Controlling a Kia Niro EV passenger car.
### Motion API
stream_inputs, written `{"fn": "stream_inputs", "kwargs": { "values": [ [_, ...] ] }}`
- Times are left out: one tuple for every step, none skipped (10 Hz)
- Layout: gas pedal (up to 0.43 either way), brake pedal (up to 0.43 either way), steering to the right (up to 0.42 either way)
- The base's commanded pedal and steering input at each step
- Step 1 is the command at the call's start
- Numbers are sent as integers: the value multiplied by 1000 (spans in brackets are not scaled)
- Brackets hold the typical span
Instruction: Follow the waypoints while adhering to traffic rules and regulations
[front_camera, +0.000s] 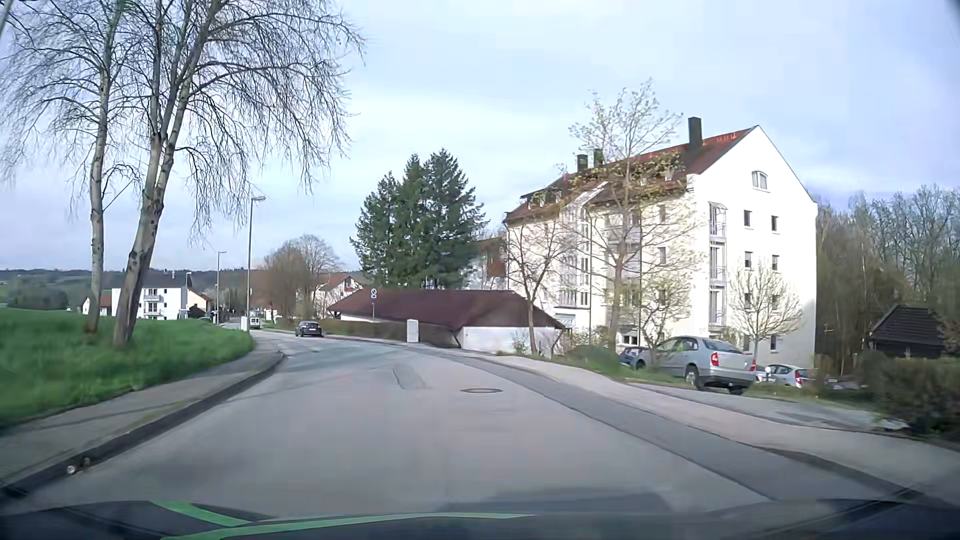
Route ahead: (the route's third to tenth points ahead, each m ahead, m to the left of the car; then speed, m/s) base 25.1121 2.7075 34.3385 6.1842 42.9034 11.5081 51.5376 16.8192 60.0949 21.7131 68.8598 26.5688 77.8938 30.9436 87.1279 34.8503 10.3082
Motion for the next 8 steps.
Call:
{"fn": "stream_inputs", "kwargs": {
  "values": [
    [0,0,-68],
    [0,0,-69],
    [0,0,-70],
    [0,0,-71],
    [0,0,-71],
    [0,0,-71],
    [0,0,-71],
    [0,0,-70]
  ]
}}
